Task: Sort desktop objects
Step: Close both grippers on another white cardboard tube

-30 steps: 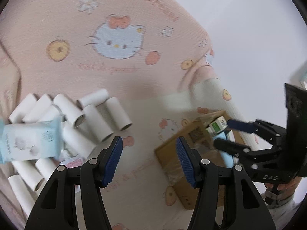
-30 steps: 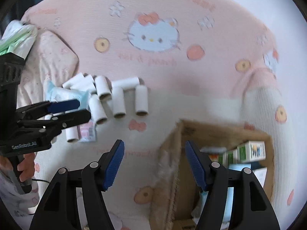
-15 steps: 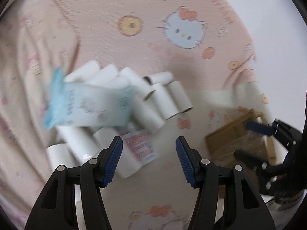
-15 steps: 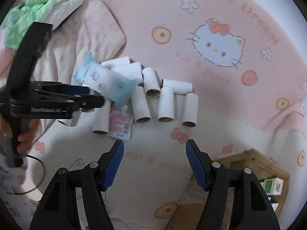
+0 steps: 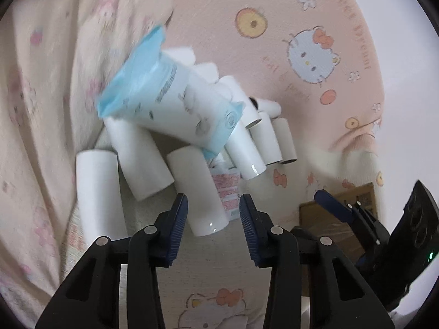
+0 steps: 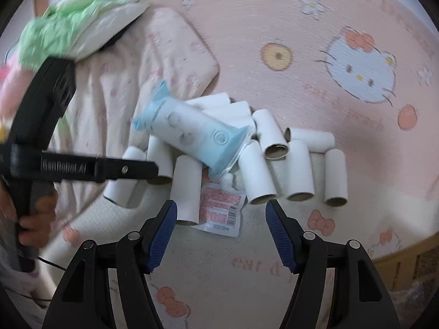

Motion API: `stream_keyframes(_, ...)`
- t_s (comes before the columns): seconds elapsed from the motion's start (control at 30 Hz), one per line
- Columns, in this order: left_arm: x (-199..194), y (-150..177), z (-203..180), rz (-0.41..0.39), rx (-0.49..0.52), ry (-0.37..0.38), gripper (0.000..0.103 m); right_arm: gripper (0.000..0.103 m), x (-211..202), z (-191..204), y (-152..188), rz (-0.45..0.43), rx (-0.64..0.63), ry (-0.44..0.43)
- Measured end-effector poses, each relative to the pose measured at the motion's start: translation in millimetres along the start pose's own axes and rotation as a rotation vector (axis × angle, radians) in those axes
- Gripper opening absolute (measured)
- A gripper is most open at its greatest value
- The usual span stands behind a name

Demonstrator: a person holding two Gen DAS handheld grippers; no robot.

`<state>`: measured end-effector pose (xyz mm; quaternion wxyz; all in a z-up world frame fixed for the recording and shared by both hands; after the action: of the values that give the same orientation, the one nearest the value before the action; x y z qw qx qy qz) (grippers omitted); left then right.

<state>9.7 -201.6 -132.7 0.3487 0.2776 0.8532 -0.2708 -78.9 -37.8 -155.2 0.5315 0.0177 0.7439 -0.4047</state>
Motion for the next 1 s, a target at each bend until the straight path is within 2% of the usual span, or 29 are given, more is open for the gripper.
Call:
stream_keyframes(0.1, 12, 4, 1, 0.02, -0.006, -0.013, 0.045, 0.065, 10, 2, 8, 0.0, 0.026, -0.022)
stream_keyframes(0.17, 21, 5, 5, 0.036, -0.051, 0.014, 0.06, 0.065, 17, 1, 11, -0.01, 0.075, -0.057)
stream_keyframes(0.23, 27, 4, 13, 0.033, -0.131, 0.065, 0.062, 0.065, 24, -4, 16, -0.021, 0.149, -0.092)
stream_keyframes(0.37, 33, 1, 24, 0.001, -0.242, 0.116, 0.062, 0.065, 36, -9, 25, -0.035, 0.239, -0.099)
stream_keyframes(0.57, 45, 1, 22, 0.011, -0.24, 0.097, 0.061, 0.065, 45, -8, 29, -0.035, 0.267, -0.143)
stream_keyframes(0.6, 48, 1, 23, 0.025, -0.245, 0.08, 0.059, 0.065, 47, -7, 30, -0.029, 0.268, -0.16)
stream_keyframes(0.67, 59, 2, 24, 0.058, -0.244, -0.004, 0.047, 0.065, 51, -5, 30, -0.024, 0.267, -0.172)
stream_keyframes(0.77, 64, 3, 24, 0.067, -0.268, 0.002, 0.047, 0.065, 58, -2, 31, -0.004, 0.255, -0.175)
stream_keyframes(0.87, 62, 6, 21, 0.059, -0.238, -0.009, 0.047, 0.065, 62, -1, 35, 0.005, 0.254, -0.182)
stream_keyframes(1.0, 64, 12, 22, 0.083, -0.237, 0.028, 0.047, 0.065, 61, 1, 40, -0.008, 0.247, -0.2)
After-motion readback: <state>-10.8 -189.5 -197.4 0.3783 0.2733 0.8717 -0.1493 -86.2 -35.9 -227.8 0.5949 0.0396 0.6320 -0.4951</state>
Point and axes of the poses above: each gripper's, at about its wrist camera, not at the fingertips, and x roughly the way its jaws point, z to its left, y to its underside, the point moved 2 cm from there along x, roughly the way its jaws point, and after that the axes turned 5 degrees about -x, right-handed, at the moved point
